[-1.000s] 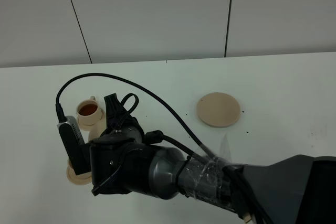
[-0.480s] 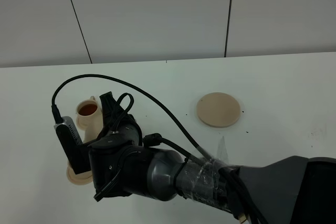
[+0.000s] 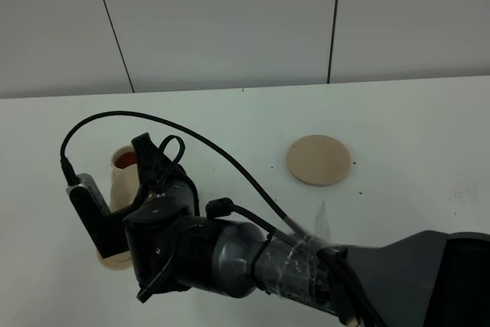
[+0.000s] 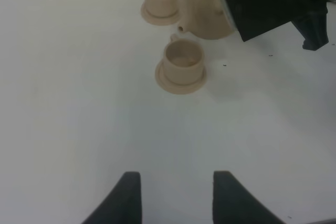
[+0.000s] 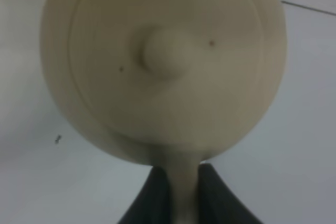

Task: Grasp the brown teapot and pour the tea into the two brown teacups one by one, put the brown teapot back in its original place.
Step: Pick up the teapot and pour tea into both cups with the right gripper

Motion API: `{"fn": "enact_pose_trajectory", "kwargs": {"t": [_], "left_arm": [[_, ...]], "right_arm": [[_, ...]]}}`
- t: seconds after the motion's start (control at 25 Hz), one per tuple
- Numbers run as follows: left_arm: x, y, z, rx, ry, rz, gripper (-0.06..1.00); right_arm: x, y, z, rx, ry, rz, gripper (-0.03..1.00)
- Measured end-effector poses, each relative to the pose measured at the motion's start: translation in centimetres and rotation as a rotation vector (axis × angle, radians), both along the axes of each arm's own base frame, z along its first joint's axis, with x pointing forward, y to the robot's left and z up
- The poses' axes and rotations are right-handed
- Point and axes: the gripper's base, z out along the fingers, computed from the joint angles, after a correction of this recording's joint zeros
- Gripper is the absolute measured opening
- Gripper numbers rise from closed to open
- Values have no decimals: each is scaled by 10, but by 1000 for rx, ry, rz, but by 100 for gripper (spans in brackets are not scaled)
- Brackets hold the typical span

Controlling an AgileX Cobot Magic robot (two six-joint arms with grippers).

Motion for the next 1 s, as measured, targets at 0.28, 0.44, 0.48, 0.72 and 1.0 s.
{"fn": "enact_pose_trajectory", "kwargs": {"t": [0.28, 0.44, 0.48, 0.72, 1.0], "left_arm": [[0, 0, 0, 0, 0, 0, 39], [0, 0, 0, 0, 0, 0, 39], [0, 0, 0, 0, 0, 0, 39], [0, 0, 0, 0, 0, 0, 39], [0, 0, 0, 0, 0, 0, 39]], "right_arm": [[-3, 3, 1, -6, -18, 14, 9], [-2, 2, 2, -16, -30, 8, 9], [-2, 2, 2, -19, -35, 9, 9], [-1, 2, 0, -39, -58, 16, 9], [-2, 3, -12, -80, -71, 18, 9]]}}
